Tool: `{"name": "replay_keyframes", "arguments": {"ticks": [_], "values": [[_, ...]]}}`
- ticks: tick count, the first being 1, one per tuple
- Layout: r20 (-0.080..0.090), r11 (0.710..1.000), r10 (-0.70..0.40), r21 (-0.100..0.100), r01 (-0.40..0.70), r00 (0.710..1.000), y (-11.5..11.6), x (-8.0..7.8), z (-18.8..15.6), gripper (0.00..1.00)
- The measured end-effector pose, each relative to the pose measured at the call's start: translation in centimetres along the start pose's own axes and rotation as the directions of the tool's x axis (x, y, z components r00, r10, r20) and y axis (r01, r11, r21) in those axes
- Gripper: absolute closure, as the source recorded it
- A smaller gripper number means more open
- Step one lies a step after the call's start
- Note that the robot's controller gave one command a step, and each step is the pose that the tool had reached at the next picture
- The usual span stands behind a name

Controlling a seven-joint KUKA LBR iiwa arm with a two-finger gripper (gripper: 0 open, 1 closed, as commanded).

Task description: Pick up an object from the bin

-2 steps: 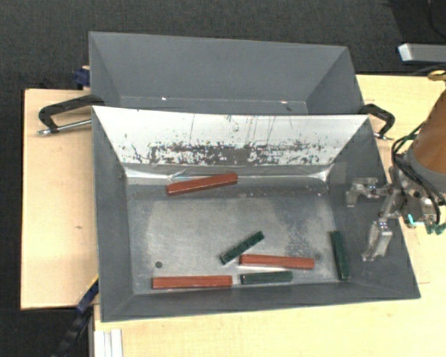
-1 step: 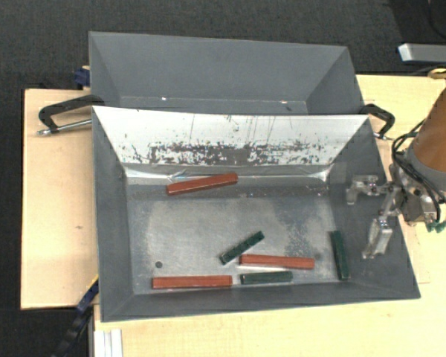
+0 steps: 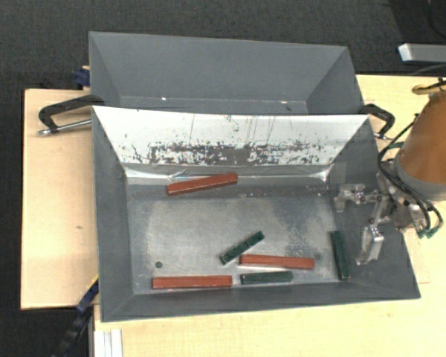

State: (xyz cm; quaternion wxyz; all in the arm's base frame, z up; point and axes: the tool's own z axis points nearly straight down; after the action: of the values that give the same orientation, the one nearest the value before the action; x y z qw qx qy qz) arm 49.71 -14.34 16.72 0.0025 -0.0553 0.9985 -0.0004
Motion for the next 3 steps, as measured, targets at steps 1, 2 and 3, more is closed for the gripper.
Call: {"name": "replay_keyframes", "arguments": {"ticks": [1, 2, 3], "values": [[-0.002, 0.969, -0.247, -0.001, 0.247, 0.969, 2.9, -0.6, 5.2, 0.00], [-0.003, 0.953, -0.303, -0.005, 0.303, 0.953, 2.9, -0.4, 6.8, 0.00], [-0.003, 0.836, -0.548, -0.003, 0.548, 0.836, 7.1, -1.3, 7.4, 0.00]]}}
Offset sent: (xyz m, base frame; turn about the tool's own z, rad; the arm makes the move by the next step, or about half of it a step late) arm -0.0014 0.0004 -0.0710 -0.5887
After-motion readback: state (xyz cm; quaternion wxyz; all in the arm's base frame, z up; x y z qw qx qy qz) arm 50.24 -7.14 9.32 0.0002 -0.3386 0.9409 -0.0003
